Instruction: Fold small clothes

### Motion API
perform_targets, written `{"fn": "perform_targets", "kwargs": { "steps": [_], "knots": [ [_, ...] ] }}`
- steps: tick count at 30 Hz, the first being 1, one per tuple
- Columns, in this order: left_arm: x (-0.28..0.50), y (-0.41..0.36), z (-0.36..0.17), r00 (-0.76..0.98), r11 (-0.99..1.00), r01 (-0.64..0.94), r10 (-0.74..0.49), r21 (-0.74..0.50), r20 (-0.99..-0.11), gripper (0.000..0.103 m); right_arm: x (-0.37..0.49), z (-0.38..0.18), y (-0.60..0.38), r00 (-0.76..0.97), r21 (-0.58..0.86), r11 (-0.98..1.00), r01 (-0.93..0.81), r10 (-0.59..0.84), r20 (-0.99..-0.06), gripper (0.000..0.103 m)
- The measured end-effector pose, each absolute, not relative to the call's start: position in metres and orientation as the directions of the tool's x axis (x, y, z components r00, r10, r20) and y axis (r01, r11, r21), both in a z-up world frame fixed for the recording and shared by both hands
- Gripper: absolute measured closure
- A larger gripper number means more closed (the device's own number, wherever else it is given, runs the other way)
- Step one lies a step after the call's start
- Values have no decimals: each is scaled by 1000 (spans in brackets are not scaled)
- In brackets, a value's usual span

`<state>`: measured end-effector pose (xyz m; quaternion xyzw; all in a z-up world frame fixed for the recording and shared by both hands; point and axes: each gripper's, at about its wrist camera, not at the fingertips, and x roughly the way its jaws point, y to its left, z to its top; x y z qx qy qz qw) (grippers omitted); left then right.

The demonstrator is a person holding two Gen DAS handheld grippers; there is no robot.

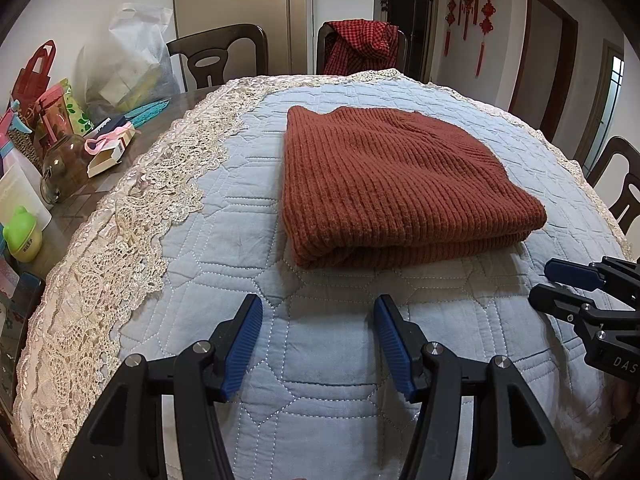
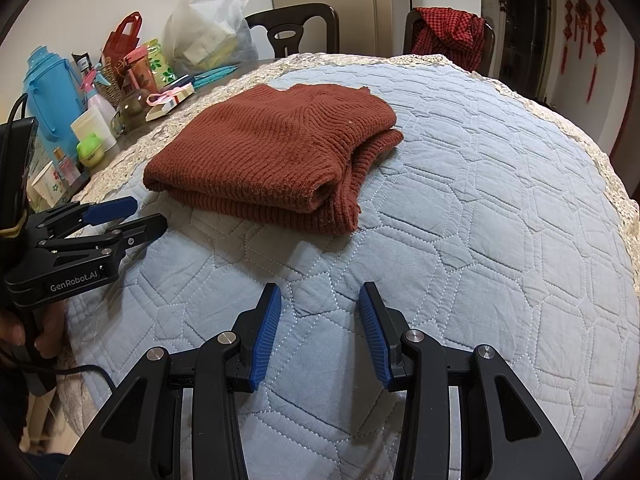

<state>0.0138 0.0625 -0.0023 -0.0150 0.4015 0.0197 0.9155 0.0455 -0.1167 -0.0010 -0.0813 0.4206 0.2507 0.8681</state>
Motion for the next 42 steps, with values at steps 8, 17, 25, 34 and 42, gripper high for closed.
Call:
{"fn": "perform_targets", "kwargs": {
  "steps": [8, 17, 25, 34, 42],
  "knots": [
    [13, 64, -2, 677, 999, -50, 23, -15, -735, 42, 46, -1, -117, 521, 69, 861, -504, 367, -771, 61],
    [13, 64, -2, 677, 999, -50, 23, -15, -735, 42, 45, -1, -117, 521, 70, 861, -504, 367, -771, 61],
    [13, 63, -2, 676, 999, -40, 9, -25, -737, 35, 46, -1, -117, 520, 70, 861, -504, 367, -771, 61],
    [13, 61, -2, 674, 999, -46, 17, -19, -739, 35, 46, -1, -117, 520, 71, 861, -504, 368, -771, 61],
    [13, 61, -2, 674, 999, -46, 18, -19, -738, 35, 45, -1, -117, 520, 72, 861, -503, 368, -771, 61]
  ]
}}
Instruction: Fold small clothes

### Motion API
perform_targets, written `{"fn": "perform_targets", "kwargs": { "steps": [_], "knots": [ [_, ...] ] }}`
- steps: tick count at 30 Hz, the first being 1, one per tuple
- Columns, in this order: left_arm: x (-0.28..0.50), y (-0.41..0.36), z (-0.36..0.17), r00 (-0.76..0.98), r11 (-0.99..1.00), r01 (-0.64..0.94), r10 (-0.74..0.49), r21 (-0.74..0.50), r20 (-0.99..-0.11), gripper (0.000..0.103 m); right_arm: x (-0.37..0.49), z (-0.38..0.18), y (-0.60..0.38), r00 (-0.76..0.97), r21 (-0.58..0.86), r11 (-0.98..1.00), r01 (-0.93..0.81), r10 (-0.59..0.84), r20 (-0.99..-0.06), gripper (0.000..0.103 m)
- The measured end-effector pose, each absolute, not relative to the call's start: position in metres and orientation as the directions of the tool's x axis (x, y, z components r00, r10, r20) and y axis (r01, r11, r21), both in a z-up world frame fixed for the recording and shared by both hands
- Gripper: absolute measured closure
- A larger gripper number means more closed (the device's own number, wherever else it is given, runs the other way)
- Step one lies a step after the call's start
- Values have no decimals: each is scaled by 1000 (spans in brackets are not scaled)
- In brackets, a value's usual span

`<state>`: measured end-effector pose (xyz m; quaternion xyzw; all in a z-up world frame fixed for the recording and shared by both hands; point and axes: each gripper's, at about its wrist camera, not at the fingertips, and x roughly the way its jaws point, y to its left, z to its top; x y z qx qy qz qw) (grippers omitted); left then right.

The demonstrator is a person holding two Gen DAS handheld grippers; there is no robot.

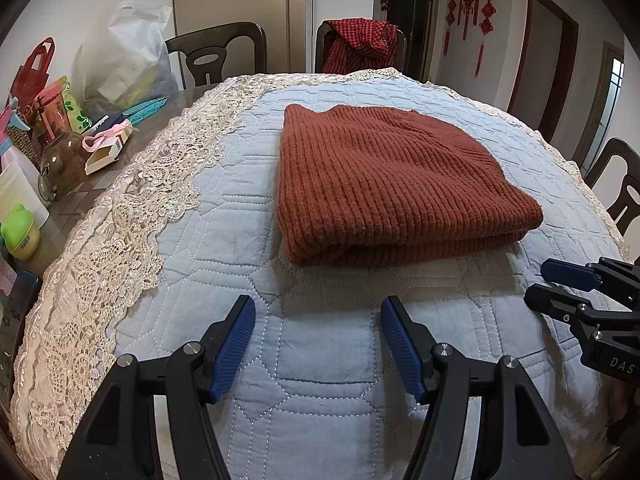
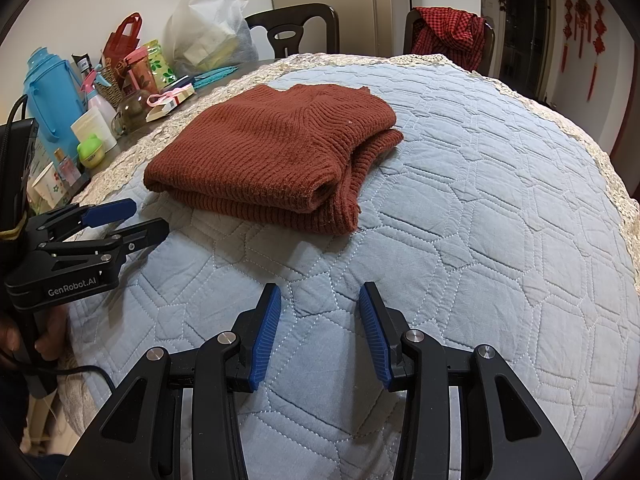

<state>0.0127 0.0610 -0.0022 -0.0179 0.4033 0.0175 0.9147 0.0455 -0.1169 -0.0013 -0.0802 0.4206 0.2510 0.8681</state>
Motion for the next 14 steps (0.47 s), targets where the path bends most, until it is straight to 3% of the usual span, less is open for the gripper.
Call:
{"fn": "perform_targets", "kwargs": {
  "steps": [14],
  "knots": [
    [10, 60, -3, 675, 998, -53, 20, -21, -738, 35, 46, -1, -117, 520, 72, 861, -504, 369, -771, 61]
  ]
}}
